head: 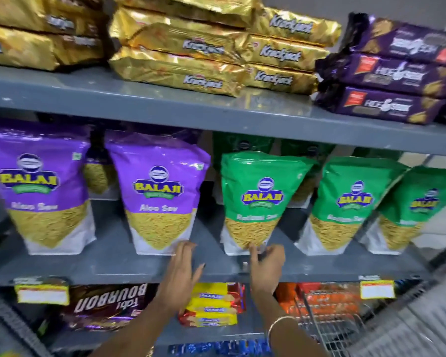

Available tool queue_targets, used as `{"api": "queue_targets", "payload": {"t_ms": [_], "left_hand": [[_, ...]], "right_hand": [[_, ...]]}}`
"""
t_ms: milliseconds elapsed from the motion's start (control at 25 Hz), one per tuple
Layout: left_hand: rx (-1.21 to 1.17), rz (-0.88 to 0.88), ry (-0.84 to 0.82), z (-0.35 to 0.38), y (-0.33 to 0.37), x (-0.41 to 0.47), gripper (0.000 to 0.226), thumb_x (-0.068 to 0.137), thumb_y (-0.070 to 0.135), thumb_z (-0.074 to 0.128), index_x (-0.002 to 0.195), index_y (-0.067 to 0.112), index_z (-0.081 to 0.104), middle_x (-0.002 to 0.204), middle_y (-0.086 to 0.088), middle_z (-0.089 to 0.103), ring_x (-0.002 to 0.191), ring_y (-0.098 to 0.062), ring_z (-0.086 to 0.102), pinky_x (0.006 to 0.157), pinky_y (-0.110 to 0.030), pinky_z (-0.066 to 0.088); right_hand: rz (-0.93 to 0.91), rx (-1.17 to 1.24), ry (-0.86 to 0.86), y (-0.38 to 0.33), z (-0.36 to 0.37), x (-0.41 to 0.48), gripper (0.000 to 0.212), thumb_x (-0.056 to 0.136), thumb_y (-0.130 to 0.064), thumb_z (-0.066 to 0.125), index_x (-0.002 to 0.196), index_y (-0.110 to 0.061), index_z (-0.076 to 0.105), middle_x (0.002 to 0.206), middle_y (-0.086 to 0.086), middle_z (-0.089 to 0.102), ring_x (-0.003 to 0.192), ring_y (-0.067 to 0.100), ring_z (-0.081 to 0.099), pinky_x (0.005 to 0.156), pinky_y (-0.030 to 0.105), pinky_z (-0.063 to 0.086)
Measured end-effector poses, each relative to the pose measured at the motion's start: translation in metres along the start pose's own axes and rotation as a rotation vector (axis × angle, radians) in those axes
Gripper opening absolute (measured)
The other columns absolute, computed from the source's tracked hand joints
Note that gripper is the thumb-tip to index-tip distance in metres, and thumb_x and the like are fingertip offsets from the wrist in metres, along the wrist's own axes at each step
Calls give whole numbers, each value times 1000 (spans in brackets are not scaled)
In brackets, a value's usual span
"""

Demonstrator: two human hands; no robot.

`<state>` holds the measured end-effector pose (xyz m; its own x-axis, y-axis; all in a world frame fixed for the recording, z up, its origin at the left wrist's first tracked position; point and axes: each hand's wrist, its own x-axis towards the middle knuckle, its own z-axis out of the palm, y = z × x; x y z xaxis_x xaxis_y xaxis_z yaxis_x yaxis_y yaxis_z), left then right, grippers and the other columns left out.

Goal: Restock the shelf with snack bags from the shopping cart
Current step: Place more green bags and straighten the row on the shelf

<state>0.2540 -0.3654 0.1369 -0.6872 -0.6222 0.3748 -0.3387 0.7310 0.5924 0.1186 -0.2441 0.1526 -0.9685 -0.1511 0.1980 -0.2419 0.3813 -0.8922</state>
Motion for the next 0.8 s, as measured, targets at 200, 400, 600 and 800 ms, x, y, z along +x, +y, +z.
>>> {"api": "queue_targets", "payload": {"t_ms": [200, 400, 600, 800], "left_hand": [[-289, -273, -211, 48, 49, 56, 70, 69, 15, 78, 128, 1, 44, 132, -20, 54, 123, -32, 50, 99, -39, 40], [-255, -356, -153, 60, 54, 68, 52, 65, 18, 80, 109, 0, 57, 106, -21, 70, 97, -33, 66, 77, -43, 51], [-280, -347, -138, 63, 57, 60, 55, 64, 19, 80, 112, 3, 57, 108, -19, 71, 99, -33, 66, 80, -43, 53], [-283, -333, -158, 56, 62, 59, 69, 69, 20, 77, 129, 7, 46, 132, -15, 58, 119, -31, 55, 94, -41, 49]], "right_hand": [[60, 19, -416, 8, -34, 55, 61, 69, -17, 76, 118, 0, 43, 106, 5, 52, 105, 19, 49, 88, 40, 41], [76, 49, -391, 15, -37, 57, 48, 69, -15, 75, 109, -3, 51, 104, 11, 65, 88, 16, 55, 70, 23, 40], [86, 59, -408, 16, -41, 57, 45, 69, -16, 75, 104, -6, 50, 107, 11, 66, 90, 16, 58, 71, 23, 40], [73, 37, -420, 13, -43, 55, 67, 65, -20, 79, 120, -8, 42, 126, 10, 56, 114, 18, 52, 86, 26, 41]]}}
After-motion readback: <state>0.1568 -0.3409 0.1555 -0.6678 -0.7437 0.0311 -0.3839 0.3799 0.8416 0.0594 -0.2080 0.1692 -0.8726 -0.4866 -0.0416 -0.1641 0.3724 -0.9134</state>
